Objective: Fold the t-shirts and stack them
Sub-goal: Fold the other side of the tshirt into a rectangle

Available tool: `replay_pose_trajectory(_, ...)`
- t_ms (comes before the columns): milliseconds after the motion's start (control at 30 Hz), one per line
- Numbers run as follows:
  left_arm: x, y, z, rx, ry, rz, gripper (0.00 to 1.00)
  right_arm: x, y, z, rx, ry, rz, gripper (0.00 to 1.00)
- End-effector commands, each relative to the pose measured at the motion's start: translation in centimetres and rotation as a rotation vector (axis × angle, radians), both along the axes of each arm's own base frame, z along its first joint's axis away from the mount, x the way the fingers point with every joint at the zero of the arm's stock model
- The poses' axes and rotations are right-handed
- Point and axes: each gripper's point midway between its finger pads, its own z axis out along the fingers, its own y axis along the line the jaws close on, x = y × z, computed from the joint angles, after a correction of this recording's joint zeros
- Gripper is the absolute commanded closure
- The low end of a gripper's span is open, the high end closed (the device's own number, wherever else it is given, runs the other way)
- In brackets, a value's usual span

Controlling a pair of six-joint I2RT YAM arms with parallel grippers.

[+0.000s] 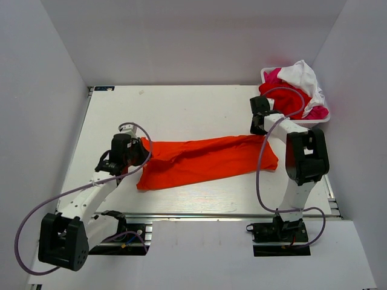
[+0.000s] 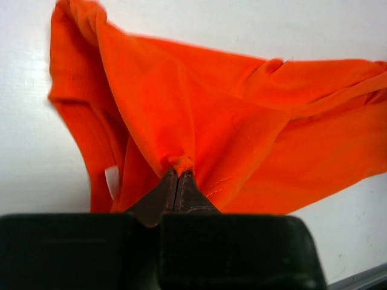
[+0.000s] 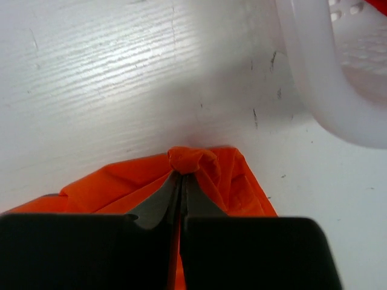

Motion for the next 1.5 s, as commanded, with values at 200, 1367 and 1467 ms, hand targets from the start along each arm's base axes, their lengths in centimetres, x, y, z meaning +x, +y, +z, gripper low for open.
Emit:
replay_pose_trajectory(200, -3.8, -0.2, -4.3, -0.066, 0.123, 0.019, 1.0, -1.7, -0.3, 2.4, 0.017, -0.073, 0.013, 1.0)
replay_pose_trajectory(1367, -4.9, 3.7, -0.4, 0.037, 0.141, 0.219, 0.0, -7.0, -0.4, 7.4, 0.1, -0.19, 0.005, 0.1)
replay_pose_trajectory(1467, -3.6, 3.3, 0.4, 0.036, 0.12, 0.207, 0.0, -5.8, 3.8, 8.5, 0.219, -0.219, 0.21, 0.1)
